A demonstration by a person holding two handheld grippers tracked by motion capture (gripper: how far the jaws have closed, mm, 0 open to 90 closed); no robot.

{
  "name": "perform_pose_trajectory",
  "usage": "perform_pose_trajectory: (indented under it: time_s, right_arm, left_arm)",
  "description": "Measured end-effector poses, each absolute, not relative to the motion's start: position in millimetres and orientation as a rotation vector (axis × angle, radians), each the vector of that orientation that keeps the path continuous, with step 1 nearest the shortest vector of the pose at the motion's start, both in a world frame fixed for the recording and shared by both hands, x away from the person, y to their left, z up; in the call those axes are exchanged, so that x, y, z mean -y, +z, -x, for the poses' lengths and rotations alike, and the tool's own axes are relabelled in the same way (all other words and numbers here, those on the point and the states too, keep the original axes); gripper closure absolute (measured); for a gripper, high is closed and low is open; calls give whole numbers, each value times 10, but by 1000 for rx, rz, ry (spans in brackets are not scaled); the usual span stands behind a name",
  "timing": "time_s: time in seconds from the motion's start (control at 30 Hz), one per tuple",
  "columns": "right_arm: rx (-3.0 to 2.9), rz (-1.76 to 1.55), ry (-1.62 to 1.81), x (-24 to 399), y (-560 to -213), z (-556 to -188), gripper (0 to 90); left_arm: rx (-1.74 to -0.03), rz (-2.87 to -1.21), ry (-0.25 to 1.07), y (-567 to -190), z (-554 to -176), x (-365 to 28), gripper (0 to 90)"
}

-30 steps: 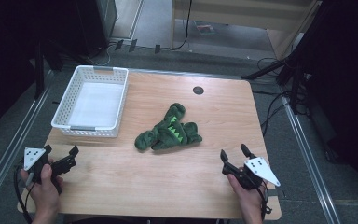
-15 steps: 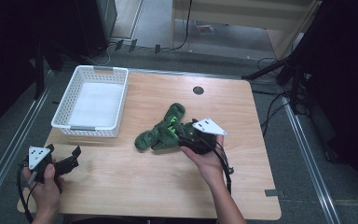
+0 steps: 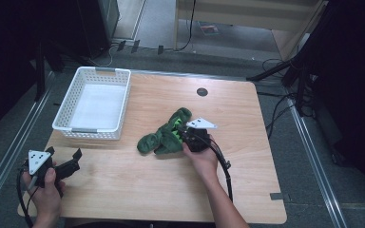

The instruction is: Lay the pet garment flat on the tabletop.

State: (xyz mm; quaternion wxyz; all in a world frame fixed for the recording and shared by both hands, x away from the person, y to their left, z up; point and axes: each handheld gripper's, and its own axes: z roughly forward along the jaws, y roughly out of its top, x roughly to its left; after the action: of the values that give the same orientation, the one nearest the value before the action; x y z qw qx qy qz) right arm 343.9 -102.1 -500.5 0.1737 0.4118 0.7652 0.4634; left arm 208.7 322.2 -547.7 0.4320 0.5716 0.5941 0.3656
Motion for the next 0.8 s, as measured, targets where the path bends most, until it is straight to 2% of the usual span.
perform_pose_trajectory:
  time_s: [0.2, 0.3, 0.37, 0.4, 0.47, 0.53, 0.63, 0.8]
  right_arm:
    - [-2127, -986, 1549, 1108, -4399, -2933, 900]
    - [-2084, -994, 1587, 1151, -4293, -2750, 897]
    - [-2074, -967, 1499, 1142, -4362, -2744, 882]
    - [-2071, -990, 1451, 1149, -4430, -2781, 839]
    - [-2054, -1093, 1425, 1224, -4560, -2879, 643]
    - [-2043, -1144, 1468, 1349, -4602, -2905, 555]
    - [-2046, -1085, 1476, 1545, -4562, -2812, 491]
    - [-2060, -1071, 1463, 1990, -4580, -2706, 485]
  left_arm:
    - [-1323, -1461, 767, -5252, -2019, -2893, 52]
    - [-1219, -1477, 697, -5112, -1997, -2640, 52]
    - [-1183, -1488, 651, -5070, -2035, -2488, 52]
    - [-1171, -1495, 628, -5062, -2071, -2414, 52]
    - [-1164, -1504, 605, -5048, -2143, -2278, 52]
    - [-1155, -1503, 568, -5026, -2218, -2162, 52]
    - [-1114, -1526, 526, -4982, -2293, -1971, 53]
    - [-1004, -1621, 451, -5016, -2300, -1600, 53]
